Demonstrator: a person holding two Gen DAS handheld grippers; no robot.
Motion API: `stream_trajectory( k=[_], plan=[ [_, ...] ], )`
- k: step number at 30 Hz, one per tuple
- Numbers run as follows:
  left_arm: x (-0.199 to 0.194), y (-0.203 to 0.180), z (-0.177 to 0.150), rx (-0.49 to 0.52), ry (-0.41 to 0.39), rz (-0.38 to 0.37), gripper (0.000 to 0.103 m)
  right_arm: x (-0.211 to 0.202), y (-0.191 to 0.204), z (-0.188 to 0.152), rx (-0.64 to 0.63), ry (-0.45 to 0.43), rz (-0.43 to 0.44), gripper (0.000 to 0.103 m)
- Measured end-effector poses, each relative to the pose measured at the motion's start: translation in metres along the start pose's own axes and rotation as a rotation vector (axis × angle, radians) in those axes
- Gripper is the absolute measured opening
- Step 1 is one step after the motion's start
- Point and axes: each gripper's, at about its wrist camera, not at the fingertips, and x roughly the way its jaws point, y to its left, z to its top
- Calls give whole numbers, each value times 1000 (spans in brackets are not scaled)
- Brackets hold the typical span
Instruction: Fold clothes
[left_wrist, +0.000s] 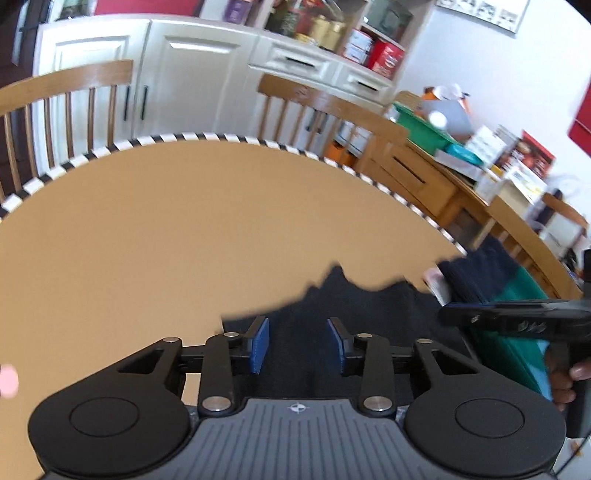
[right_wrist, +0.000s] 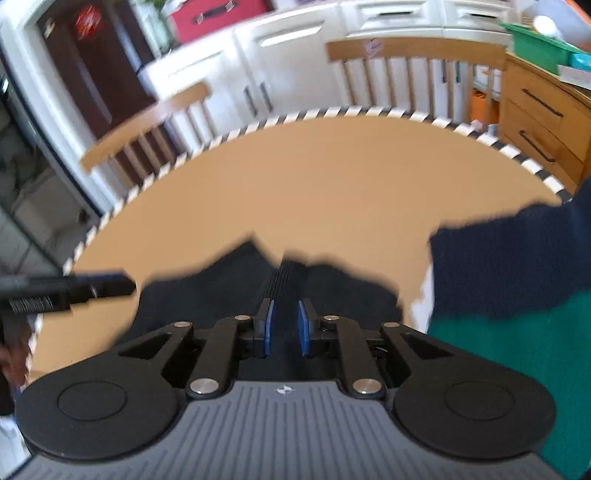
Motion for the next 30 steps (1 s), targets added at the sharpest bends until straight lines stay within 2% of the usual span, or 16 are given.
stream_trajectory(
  k=[3, 5, 7, 9, 14, 18, 20, 21, 22, 23, 24, 28, 30],
  plan=[
    [22, -6, -16, 57, 79, 63, 38, 23, -12, -21, 49, 39, -44, 9],
    [30, -9, -21, 40, 90, 102, 38, 17, -16, -22, 110, 23, -53, 11],
    [8, -2, -27, -5, 55, 91, 38, -5, -14, -25, 114, -10, -31, 19],
    [-16, -1, -41, -24, 42, 81, 49, -30, -11, -40, 61, -25, -34, 28],
    [-34, -12, -92, -43, 120, 17, 52, -55, -6, -83, 94, 71, -57, 30],
    [-26, -23, -111, 15, 78, 24, 54, -56, 4, -102, 115, 97, -64, 36],
    [-19, -31, -111, 54, 68, 30, 49, -53, 8, -108, 116, 102, -56, 36],
    [-17, -33, -111, 72, 68, 31, 38, -56, 10, -110, 113, 102, -54, 34],
    [-15, -34, -111, 91, 70, 47, 30, -60, 11, -113, 110, 102, -51, 21],
    [-15, -34, -109, 106, 77, 65, 13, -61, 11, -114, 110, 105, -52, 12],
    [-18, -33, -108, 117, 87, 76, 7, -60, 10, -113, 114, 112, -56, 10],
    [-31, -23, -105, 124, 85, 118, 3, -76, 8, -117, 110, 109, -60, 7],
    [-36, -17, -105, 131, 84, 171, 0, -79, 9, -117, 92, 117, -85, 7]
  ],
)
